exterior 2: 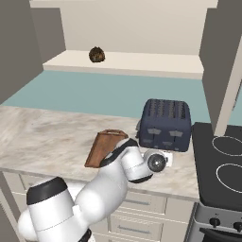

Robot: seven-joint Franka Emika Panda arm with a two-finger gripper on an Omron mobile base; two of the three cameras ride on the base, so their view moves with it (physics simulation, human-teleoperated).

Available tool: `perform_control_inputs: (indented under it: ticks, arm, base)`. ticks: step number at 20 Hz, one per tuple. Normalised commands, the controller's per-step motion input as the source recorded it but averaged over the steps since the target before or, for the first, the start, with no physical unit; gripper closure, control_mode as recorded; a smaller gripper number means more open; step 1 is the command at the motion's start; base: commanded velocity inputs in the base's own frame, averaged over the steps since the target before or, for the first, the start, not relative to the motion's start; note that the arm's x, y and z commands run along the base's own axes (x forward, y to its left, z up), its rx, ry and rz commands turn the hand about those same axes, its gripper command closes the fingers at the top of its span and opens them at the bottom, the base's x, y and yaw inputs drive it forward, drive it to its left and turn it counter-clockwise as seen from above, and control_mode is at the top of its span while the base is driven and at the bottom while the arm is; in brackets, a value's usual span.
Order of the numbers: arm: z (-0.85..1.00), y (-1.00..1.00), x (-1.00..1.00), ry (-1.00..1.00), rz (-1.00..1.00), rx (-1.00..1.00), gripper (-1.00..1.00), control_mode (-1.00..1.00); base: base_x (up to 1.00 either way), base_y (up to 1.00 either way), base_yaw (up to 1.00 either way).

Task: Pick the bread, place it on the cutting board, pick the jam, place it on the counter, and close the cabinet.

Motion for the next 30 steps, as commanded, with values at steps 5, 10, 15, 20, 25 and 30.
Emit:
perform_control_inputs:
  ticks: [5, 10, 15, 20, 25, 30]
  arm:
    - [0.36, 0.0, -0.21, 0.0, 0.0, 0.0, -1.0, -1.0]
    - [0.32, 0.0, -0.2, 0.0, 0.0, 0.0, -1.0, -1.0]
    - [0.27, 0.0, -0.26, 0.0, 0.0, 0.0, -1.0, -1.0]
    - [0.23, 0.0, -0.24, 0.0, 0.0, 0.0, -1.0, -1.0]
    - [0.28, 0.0, -0.19, 0.0, 0.0, 0.0, -1.0, -1.0]
    - [0.24, 0.0, -0.18, 0.0, 0.0, 0.0, -1.0, -1.0]
  base:
    - [0.0, 0.0, 0.0]
    - [0.0, 0.0, 0.0]
    - [0.0, 0.0, 0.0]
    - [0.0, 0.0, 0.0]
    - [0.0, 0.0, 0.0]
    - [0.0, 0.0, 0.0]
